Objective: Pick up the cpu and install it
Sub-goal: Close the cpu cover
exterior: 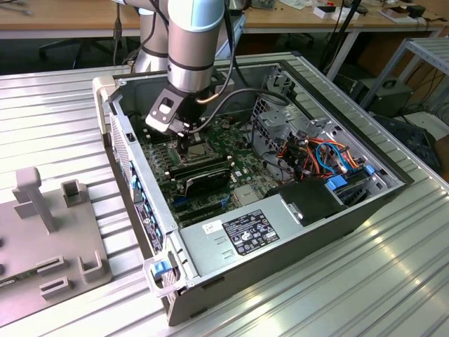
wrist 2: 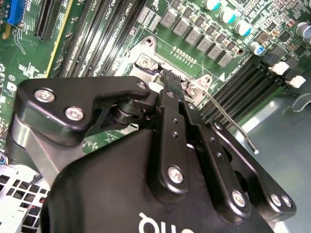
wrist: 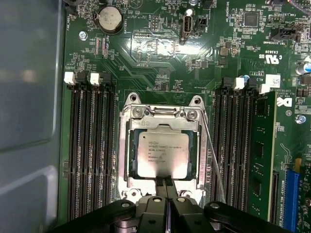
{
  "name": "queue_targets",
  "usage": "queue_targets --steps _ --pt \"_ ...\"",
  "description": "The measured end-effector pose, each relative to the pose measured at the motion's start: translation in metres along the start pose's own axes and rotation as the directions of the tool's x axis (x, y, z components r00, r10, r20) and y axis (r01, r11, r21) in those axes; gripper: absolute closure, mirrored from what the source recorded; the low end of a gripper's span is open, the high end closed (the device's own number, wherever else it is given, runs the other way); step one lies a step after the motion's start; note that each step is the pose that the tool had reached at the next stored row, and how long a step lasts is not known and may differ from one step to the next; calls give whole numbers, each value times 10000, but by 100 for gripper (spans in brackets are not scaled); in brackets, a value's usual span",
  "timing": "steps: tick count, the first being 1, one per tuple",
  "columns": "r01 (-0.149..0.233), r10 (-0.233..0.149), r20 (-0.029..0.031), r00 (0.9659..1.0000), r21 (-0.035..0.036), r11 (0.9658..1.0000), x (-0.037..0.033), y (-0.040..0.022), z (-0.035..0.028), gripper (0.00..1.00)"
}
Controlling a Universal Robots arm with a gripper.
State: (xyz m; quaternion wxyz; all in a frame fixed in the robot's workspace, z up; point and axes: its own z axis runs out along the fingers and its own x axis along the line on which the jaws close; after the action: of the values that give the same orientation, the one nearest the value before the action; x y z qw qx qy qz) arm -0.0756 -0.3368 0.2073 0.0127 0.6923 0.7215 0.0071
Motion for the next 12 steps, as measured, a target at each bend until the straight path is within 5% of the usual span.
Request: queue_targets --steps 12 --pt "1 -1 10 10000 6 10000 -1 -3 53 89"
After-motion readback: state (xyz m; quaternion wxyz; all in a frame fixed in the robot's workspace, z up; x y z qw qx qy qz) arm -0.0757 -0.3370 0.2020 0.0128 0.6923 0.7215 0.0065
